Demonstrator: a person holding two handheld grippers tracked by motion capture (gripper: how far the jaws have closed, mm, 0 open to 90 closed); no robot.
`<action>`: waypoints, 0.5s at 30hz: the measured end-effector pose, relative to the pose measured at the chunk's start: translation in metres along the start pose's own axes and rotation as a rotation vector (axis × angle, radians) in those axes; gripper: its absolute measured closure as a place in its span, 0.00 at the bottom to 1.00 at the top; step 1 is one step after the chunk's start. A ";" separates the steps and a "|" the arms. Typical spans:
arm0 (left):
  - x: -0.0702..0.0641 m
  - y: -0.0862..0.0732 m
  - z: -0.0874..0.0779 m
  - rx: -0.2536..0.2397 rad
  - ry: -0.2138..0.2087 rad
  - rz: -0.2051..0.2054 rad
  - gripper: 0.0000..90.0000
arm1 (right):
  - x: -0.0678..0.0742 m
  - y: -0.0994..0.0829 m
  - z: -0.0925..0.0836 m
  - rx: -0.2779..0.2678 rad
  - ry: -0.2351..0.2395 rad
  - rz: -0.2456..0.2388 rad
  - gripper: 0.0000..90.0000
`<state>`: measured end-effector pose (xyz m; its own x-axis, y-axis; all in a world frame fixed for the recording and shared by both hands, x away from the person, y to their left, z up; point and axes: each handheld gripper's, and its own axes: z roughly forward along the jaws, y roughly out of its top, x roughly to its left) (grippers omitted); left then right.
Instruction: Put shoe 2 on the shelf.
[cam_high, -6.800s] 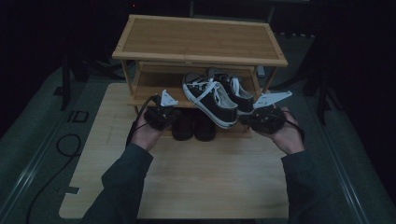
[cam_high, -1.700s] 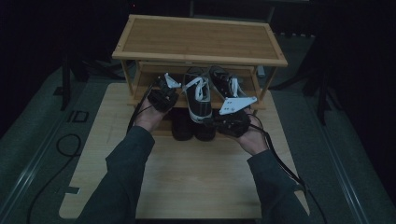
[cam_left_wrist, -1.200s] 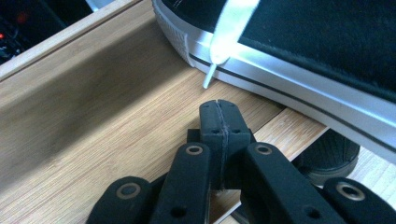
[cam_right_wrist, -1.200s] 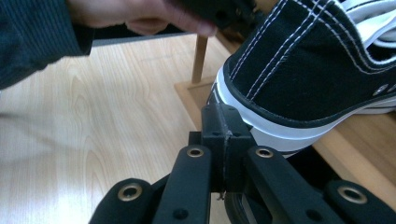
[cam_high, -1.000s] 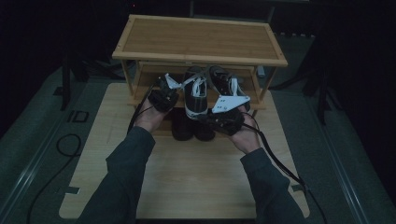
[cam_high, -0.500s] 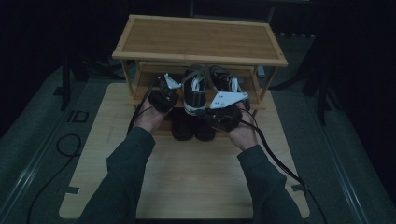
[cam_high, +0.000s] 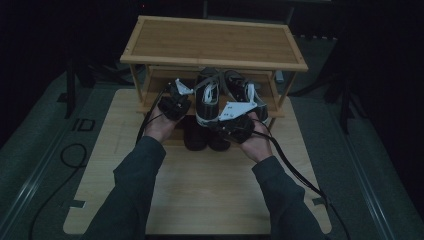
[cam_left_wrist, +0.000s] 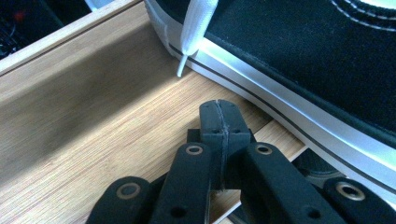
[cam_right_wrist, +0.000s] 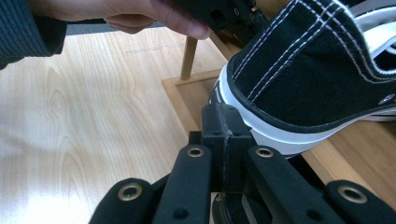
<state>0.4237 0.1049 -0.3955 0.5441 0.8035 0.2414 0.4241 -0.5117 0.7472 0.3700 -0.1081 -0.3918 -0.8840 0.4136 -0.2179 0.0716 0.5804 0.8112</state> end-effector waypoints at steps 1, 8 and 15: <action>0.000 0.000 0.000 0.000 0.001 0.000 1.00 | 0.000 0.000 0.000 0.000 -0.003 -0.003 1.00; 0.001 0.000 0.000 0.001 -0.004 -0.004 1.00 | 0.000 0.001 0.001 -0.004 -0.011 -0.010 1.00; 0.001 0.000 0.000 -0.001 -0.007 -0.004 1.00 | -0.001 0.003 -0.001 -0.024 -0.029 -0.011 1.00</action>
<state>0.4244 0.1059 -0.3954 0.5476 0.8034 0.2338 0.4254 -0.5080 0.7490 0.3710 -0.1072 -0.3886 -0.8711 0.4274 -0.2421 0.0506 0.5682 0.8213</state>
